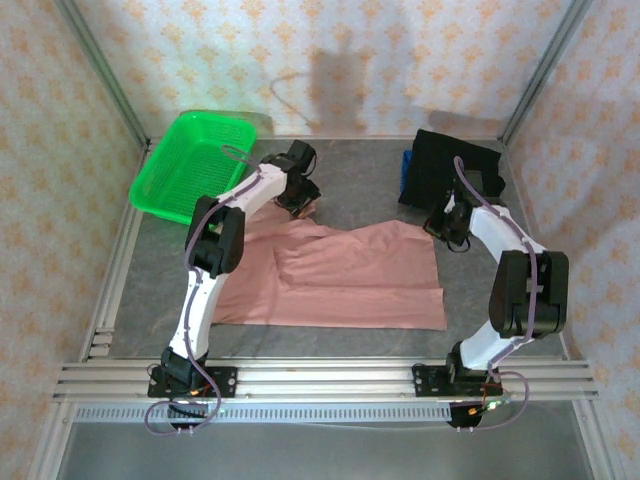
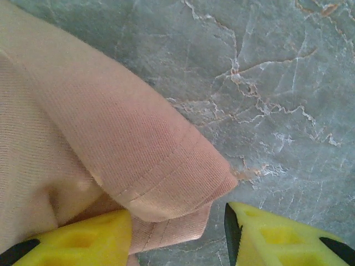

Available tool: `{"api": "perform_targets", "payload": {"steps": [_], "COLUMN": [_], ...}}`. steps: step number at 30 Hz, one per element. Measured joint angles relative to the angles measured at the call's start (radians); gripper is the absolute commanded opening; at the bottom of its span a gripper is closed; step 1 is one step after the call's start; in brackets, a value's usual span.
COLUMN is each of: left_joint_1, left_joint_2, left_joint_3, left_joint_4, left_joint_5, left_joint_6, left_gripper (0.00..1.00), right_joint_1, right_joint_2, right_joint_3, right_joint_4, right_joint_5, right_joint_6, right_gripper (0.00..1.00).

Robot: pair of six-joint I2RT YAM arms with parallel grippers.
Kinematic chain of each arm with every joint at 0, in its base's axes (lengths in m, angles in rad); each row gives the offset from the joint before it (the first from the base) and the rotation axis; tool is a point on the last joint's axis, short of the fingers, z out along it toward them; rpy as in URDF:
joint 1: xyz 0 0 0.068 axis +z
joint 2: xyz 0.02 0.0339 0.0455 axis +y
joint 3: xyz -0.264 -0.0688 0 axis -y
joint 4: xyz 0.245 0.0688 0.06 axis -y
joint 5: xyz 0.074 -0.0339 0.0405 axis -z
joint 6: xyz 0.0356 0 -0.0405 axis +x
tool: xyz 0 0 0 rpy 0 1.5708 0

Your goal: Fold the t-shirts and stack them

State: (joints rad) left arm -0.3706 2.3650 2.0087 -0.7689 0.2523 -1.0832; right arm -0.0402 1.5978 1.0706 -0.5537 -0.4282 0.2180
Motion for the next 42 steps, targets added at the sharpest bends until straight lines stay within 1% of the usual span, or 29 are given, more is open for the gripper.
{"api": "perform_targets", "payload": {"steps": [10, 14, 24, 27, 31, 37, 42], "left_joint_1": [0.011, 0.013, 0.013, 0.016, 0.026, 0.052, 0.086], "left_joint_2": [0.0, 0.0, 0.0, 0.0, 0.0, 0.0, -0.017], "left_joint_3": [0.001, 0.001, 0.019, 0.02, 0.02, 0.02, 0.02], "left_joint_4": [0.012, 0.032, 0.042, 0.042, 0.041, 0.041, 0.039], "left_joint_5": [-0.052, -0.064, -0.081, -0.084, -0.094, -0.11, -0.112], "left_joint_6": [-0.02, -0.028, -0.047, -0.049, -0.055, -0.04, 0.011], "left_gripper": [0.47, 0.45, 0.27, 0.19, 0.0, 0.0, 0.0], "right_joint_1": [0.0, 0.0, 0.0, 0.0, 0.0, 0.0, 0.0], "right_joint_2": [0.005, 0.011, 0.018, 0.024, 0.034, 0.034, 0.034], "right_joint_3": [0.006, 0.007, 0.013, 0.018, 0.024, 0.038, 0.093], "right_joint_4": [-0.006, -0.006, -0.007, -0.007, -0.008, -0.016, -0.028], "right_joint_5": [-0.01, -0.014, -0.018, -0.018, -0.019, -0.018, -0.011], "right_joint_6": [-0.003, -0.006, -0.01, -0.01, -0.01, -0.01, -0.009], "right_gripper": [0.0, 0.0, 0.0, 0.0, 0.0, 0.0, 0.0]}}
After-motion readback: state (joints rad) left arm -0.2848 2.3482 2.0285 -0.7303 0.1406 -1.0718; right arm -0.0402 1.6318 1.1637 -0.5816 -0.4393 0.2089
